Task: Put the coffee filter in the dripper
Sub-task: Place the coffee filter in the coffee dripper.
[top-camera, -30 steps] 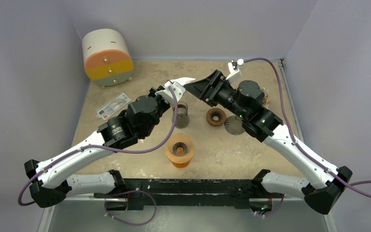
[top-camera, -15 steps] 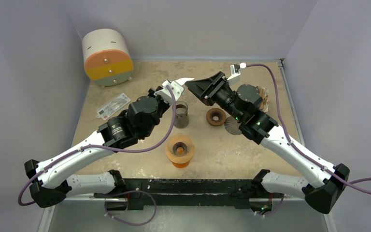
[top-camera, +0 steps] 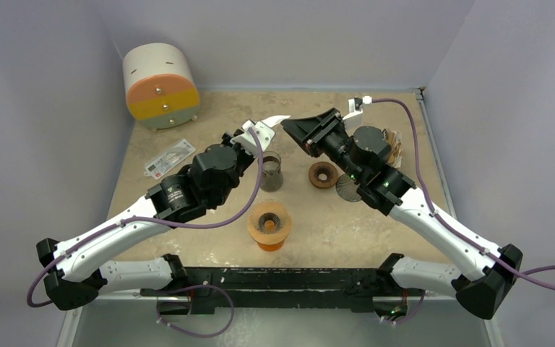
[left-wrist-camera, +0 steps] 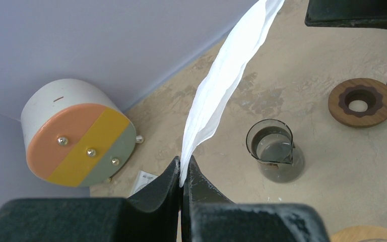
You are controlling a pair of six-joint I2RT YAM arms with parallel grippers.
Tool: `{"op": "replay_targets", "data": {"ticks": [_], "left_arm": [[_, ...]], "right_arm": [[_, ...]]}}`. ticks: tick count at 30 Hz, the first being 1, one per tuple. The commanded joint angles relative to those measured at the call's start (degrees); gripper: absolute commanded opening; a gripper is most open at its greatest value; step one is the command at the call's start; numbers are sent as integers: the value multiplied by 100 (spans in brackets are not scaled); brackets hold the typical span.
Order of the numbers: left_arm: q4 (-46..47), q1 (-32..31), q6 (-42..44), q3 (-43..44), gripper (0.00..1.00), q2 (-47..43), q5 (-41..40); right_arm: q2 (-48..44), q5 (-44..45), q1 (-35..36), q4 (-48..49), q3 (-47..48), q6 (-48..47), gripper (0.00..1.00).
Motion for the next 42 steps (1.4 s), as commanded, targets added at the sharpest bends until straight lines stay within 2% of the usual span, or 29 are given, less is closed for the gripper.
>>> {"op": "replay_targets", "data": {"ticks": [1, 42], "left_arm": [[36, -56, -166, 165, 0, -124, -99], [37, -98, -109, 63, 0, -173, -387]], "right_arm": [[57, 214, 40, -47, 190, 132, 30], [-13, 48, 128, -37, 369, 153, 29]]}}
